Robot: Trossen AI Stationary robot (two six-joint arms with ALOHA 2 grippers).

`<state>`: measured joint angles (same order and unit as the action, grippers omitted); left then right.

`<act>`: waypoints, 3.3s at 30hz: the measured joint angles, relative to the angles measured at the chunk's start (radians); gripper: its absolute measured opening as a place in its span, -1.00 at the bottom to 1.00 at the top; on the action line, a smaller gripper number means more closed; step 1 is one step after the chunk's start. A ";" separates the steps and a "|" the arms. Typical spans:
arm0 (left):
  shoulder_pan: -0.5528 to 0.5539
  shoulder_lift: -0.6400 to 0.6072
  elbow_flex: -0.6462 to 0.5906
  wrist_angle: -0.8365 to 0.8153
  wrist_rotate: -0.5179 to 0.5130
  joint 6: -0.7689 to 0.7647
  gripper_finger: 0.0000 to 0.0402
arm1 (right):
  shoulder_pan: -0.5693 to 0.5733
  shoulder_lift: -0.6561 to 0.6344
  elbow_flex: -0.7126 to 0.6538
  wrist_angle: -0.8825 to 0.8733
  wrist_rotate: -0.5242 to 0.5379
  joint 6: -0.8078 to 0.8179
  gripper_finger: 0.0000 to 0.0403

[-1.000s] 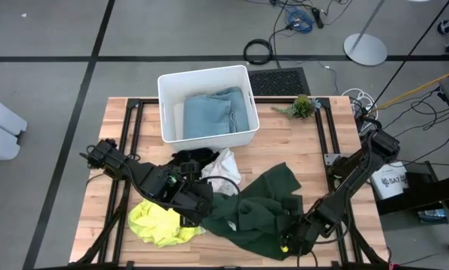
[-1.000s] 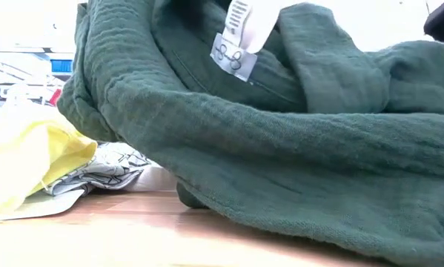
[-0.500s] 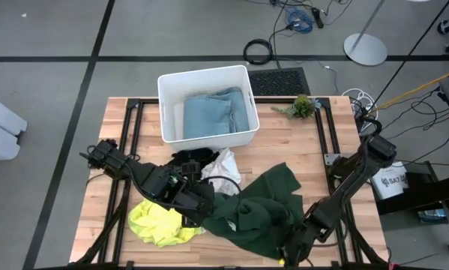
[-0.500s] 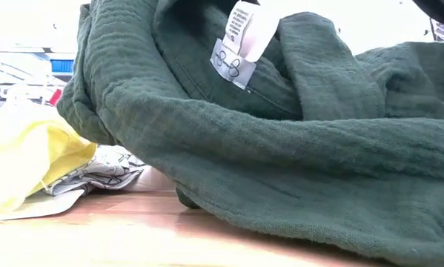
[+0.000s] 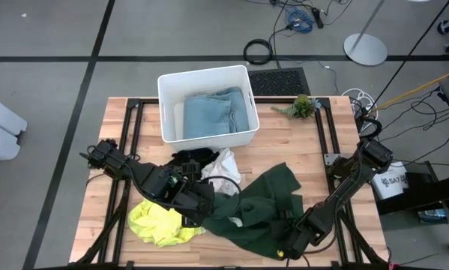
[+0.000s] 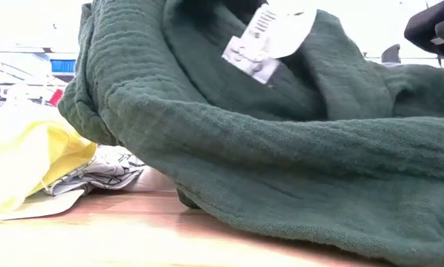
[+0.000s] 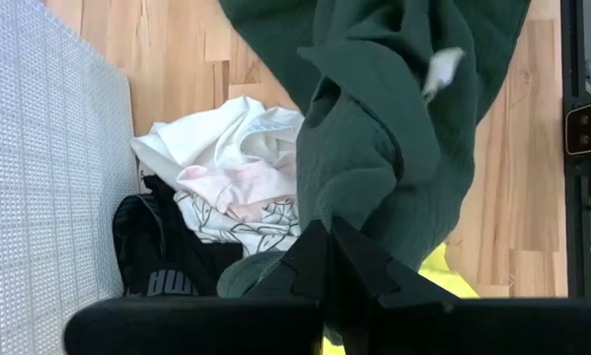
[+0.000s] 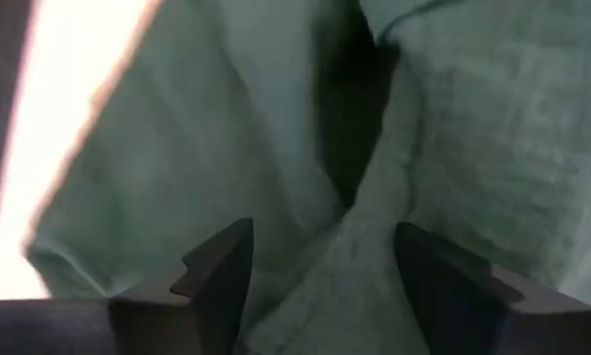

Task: Fold laundry
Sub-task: Fold the green polo shirt

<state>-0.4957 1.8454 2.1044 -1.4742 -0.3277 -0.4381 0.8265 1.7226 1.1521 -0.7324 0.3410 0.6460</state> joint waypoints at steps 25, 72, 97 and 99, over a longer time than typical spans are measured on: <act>0.000 -0.001 0.000 -0.001 -0.018 0.009 -0.94 | -0.029 0.062 0.023 -0.483 0.155 0.243 -0.62; 0.377 -0.248 0.140 1.098 0.164 0.564 -0.94 | -0.113 -0.361 1.169 0.123 0.867 -1.505 -1.00; 0.302 -0.248 0.045 0.577 0.796 0.417 -0.94 | 0.049 -0.275 1.131 -0.802 0.112 -0.130 -1.00; 0.246 -0.248 0.010 0.572 0.797 0.393 -0.94 | 0.096 -0.239 1.118 -0.767 0.032 -0.078 -1.00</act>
<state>-0.2496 1.5970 2.1147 -0.9026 0.4690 -0.0448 0.9226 1.4835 2.2700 -1.4998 0.3733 0.5679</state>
